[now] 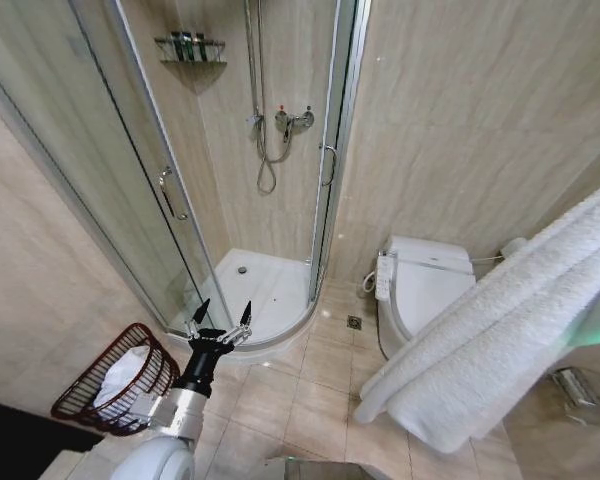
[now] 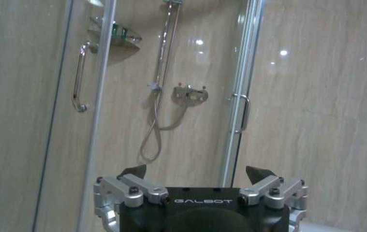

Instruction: Discard the used towel into the hamper.

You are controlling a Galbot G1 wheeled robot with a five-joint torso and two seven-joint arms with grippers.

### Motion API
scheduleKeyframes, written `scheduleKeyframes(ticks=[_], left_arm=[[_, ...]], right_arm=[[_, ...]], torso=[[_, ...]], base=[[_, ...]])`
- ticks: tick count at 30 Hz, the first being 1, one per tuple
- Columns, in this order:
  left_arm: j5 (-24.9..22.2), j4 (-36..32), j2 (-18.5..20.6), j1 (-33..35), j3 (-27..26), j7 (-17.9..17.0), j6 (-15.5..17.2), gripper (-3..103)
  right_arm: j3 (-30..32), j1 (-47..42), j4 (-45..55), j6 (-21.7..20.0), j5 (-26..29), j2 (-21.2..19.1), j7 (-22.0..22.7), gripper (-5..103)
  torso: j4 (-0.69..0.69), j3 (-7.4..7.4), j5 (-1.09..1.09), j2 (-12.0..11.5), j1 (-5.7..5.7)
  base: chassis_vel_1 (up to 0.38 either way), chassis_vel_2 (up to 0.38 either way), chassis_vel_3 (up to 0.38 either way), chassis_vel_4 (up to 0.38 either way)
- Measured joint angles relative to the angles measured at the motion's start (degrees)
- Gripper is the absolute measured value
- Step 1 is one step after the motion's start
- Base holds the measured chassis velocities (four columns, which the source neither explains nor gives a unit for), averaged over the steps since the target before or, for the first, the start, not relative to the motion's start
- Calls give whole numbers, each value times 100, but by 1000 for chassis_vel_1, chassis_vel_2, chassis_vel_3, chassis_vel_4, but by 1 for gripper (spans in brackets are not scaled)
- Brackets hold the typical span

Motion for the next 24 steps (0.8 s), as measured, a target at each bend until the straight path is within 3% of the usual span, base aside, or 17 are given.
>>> scheduleKeyframes(ticks=[24], left_arm=[[0, 0, 0, 0, 0, 0, 0, 100]], right_arm=[[-230, 119, 0, -33, -186, 167, 60, 8]], torso=[[0, 427, 0, 786, 359]], base=[[0, 0, 0, 0]])
